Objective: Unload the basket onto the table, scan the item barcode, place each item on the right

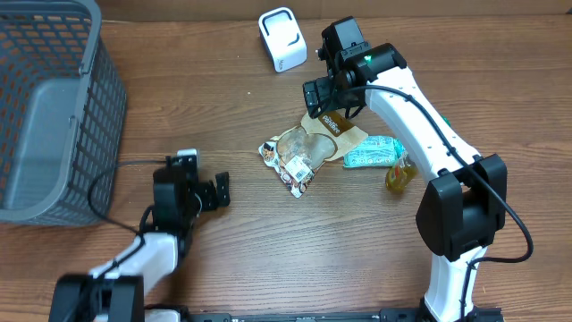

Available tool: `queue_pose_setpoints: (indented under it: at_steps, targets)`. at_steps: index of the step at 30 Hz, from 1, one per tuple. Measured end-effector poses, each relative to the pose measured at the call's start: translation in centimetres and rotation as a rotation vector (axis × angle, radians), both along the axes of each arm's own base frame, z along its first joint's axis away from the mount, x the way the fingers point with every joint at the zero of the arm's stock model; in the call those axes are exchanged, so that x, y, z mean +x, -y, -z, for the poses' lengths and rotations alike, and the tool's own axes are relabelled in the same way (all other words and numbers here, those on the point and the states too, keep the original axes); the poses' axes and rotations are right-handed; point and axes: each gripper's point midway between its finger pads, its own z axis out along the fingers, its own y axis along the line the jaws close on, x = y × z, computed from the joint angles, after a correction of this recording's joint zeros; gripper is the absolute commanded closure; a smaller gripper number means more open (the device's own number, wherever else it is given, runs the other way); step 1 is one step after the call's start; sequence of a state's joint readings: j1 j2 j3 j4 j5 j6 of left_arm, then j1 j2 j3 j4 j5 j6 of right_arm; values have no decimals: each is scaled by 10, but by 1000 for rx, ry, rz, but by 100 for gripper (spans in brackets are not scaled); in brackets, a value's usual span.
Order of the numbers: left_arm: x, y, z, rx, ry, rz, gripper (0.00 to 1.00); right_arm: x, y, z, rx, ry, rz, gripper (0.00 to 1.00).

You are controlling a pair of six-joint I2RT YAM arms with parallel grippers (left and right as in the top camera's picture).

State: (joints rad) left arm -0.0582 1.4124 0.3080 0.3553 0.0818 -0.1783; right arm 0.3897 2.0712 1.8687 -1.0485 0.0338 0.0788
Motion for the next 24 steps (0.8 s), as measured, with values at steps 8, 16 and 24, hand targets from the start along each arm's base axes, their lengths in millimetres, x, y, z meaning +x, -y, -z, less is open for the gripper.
queue_pose_setpoints:
  at_steps: [8, 16, 24]
  targets:
    - [-32, -6, 1, -1, 53, -28, 0, 0, 0, 0, 0, 0, 0, 0]
    - [-61, -17, 5, -18, 85, -116, 0, 0, 0, 0, -1, 0, 0, 0]
    - [-75, -22, -3, -8, 81, -140, 0, 0, 0, 0, 0, 0, 0, 0]
